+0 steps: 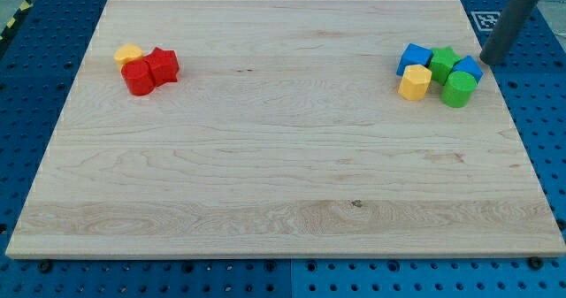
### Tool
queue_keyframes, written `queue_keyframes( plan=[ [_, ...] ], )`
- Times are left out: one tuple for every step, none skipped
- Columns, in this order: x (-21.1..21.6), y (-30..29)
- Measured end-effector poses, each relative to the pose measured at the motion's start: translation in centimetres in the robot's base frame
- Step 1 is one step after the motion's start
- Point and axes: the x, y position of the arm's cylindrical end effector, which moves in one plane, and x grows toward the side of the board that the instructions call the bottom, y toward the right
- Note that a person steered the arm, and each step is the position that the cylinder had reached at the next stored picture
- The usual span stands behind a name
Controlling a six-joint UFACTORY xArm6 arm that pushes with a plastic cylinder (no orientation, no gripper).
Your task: Move the green star to the top left of the yellow hexagon
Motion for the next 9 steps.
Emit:
queue_keyframes(
  plan=[
    [0.2,-0.8],
    [0.8,-2.2],
    [2.0,-4.4],
    [2.2,-6.7],
    [0.1,-7.6],
    [-1.2,-9.7],
    [0.1,-11.8],
    [0.2,-15.6],
    [0.2,-19.8]
  ],
)
